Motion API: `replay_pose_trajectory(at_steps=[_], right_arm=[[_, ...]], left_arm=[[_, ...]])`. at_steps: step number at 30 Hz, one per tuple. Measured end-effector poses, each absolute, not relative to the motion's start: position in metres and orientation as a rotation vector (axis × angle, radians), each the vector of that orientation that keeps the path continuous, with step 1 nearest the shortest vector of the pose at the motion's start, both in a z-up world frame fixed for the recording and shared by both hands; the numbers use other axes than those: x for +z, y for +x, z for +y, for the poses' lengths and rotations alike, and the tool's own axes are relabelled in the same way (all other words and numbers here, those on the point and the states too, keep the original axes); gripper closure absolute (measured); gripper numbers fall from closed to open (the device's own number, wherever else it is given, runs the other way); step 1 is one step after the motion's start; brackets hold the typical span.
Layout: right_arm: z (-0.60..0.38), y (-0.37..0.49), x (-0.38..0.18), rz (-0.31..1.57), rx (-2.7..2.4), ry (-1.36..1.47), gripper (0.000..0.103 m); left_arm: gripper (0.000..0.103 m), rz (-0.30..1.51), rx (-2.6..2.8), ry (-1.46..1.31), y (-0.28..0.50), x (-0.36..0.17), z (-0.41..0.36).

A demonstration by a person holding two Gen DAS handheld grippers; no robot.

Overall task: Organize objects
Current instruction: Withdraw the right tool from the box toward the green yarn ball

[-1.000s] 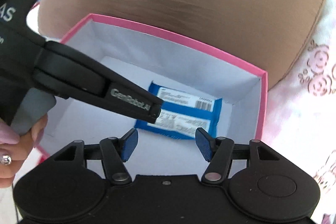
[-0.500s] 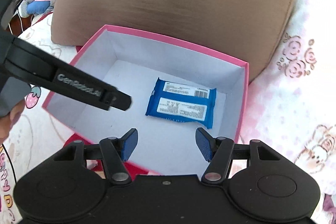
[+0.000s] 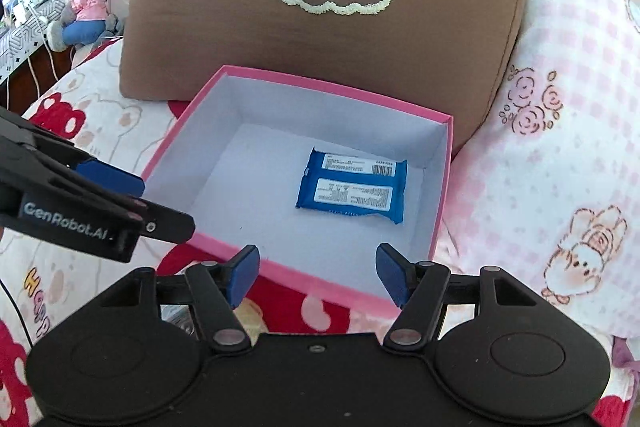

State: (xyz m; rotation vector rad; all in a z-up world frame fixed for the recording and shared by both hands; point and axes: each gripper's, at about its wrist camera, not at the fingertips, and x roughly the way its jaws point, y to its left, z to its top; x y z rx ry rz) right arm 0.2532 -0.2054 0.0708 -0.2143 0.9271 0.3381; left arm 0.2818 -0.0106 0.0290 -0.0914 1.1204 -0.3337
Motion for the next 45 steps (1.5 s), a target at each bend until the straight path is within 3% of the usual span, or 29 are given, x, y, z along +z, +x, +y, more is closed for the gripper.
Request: replay_pose_trajectory(at_steps=[7,13,23,28,36,45], right_arm=[[-0.210,0.224,0.084,0.910,0.360,-0.193,0.031],[-0.218,0.199,0.099,0.874,0.369,-0.168,0.028],[-0.217,0.156,0.116,0.852,0.398,-0.211,0.006],[-0.213,0.138,0.120,0.864,0.465,-0.220,0.006],[-0.213,0.116,0.118,0.865,0.535,-0.166,0.006],[-0.218,0.098,0.113,0.845,0.532,-0.109,0.006]], left_arm=[[0.039,1.081,-0.380,-0.030,0.244,0.053,-0.013],[0.032,1.025,-0.421,0.004,0.211,0.073,-0.012],[0.030,1.037,-0.469,0.033,0.187,0.083,-0.004],[0.029,1.047,-0.479,0.034,0.175,0.087,0.002],[0.009,1.050,-0.485,0.050,0.155,0.084,0.008],[0.009,1.032,-0.480,0.005,0.142,0.081,0.024]])
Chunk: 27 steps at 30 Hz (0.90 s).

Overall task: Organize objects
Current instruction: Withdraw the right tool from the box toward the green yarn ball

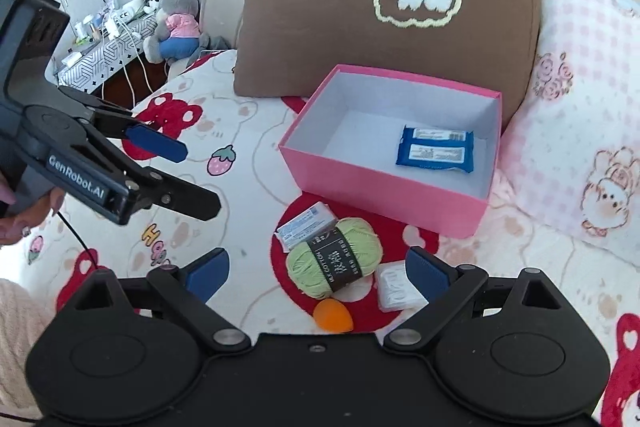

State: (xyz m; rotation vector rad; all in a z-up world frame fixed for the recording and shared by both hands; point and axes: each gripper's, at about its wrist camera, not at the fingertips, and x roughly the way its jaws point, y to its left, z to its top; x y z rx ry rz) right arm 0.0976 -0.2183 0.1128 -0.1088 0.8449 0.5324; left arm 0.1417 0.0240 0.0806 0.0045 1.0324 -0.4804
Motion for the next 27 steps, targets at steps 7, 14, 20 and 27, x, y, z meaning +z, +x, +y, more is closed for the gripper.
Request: replay_pose_trajectory(at_steps=[7,14,20,27], right_arm=[[-0.213,0.088,0.111,0.865,0.540,-0.156,0.006],[-0.201,0.078,0.106,0.889,0.575,-0.234,0.006],[-0.194,0.072,0.095,0.854,0.592,-0.269,0.006],[-0.188,0.074,0.075,0.786,0.557,-0.273,0.006]], left_arm=[[0.009,1.061,-0.503,-0.003,0.134,0.072,0.025],[0.009,1.065,-0.507,-0.020,0.128,0.063,0.026],[0.009,1.101,-0.509,-0.079,0.127,0.044,0.036],[0.009,1.073,-0.486,-0.107,0.119,0.023,0.046]])
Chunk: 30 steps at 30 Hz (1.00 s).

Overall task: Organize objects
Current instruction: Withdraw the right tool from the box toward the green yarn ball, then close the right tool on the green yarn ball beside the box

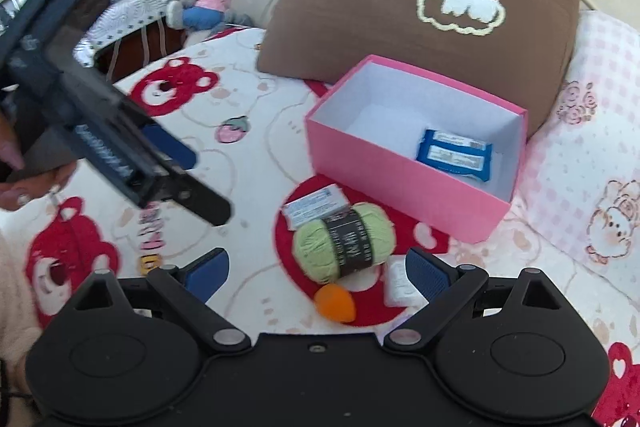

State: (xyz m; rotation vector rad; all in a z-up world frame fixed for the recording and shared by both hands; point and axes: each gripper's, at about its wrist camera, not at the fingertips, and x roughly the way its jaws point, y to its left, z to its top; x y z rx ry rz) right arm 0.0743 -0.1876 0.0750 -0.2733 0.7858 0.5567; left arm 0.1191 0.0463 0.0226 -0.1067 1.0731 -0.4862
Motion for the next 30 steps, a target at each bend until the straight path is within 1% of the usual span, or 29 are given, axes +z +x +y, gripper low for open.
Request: replay_pose_trajectory(at_steps=[11,16,20,23,30], right_arm=[[-0.174,0.090,0.048,0.744,0.625,-0.367,0.006],[-0.165,0.097,0.029,0.801,0.654,-0.383,0.007],[-0.148,0.098,0.017,0.821,0.710,-0.460,0.007],[-0.139,0.099,0.009,0.815,0.719,-0.523,0.007],[-0.135,0.117,-0.015,0.862,0.713,-0.530,0.007]], left_arm=[[0.009,1.092,-0.455,-0.201,0.124,-0.009,0.064],[0.009,1.108,-0.436,-0.234,0.129,-0.028,0.063],[0.009,1.131,-0.406,-0.234,0.135,-0.044,0.062],[0.006,1.138,-0.399,-0.245,0.140,-0.055,0.062],[0.005,1.136,-0.363,-0.259,0.147,-0.076,0.061]])
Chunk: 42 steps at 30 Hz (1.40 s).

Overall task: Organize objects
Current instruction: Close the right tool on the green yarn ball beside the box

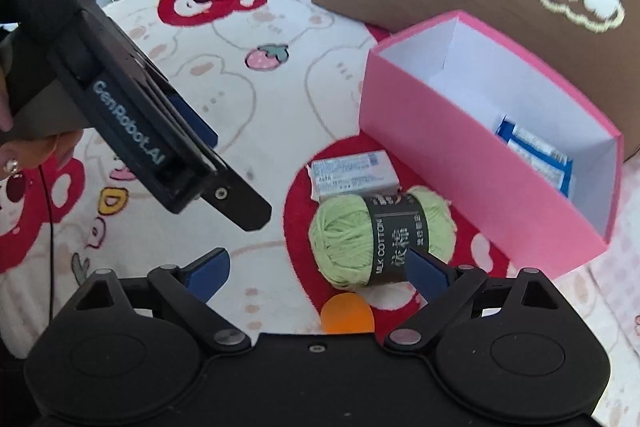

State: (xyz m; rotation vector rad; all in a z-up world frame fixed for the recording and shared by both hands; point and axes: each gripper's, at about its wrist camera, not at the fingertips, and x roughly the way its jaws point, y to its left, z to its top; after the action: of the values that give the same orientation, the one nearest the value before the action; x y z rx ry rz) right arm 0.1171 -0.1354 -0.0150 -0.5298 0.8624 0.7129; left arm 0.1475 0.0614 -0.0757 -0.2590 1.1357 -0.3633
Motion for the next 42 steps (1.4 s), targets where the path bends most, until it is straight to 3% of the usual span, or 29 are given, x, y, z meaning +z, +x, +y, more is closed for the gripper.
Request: replay_pose_trajectory(at_steps=[11,26,32,42], right_arm=[[-0.131,0.122,-0.044,0.785,0.632,-0.738,0.007],[-0.156,0.135,-0.052,0.824,0.688,-0.660,0.007],[-0.167,0.147,-0.063,0.852,0.669,-0.622,0.009],[-0.173,0.164,-0.070,0.893,0.676,-0.514,0.008]], left_arm=[[0.005,1.084,-0.387,-0.351,0.166,-0.093,0.040],[0.005,1.061,-0.400,-0.480,0.166,-0.110,0.025],[0.010,0.996,-0.340,-0.534,0.158,-0.115,0.026],[0.011,1.085,-0.296,-0.538,0.176,-0.137,0.036]])
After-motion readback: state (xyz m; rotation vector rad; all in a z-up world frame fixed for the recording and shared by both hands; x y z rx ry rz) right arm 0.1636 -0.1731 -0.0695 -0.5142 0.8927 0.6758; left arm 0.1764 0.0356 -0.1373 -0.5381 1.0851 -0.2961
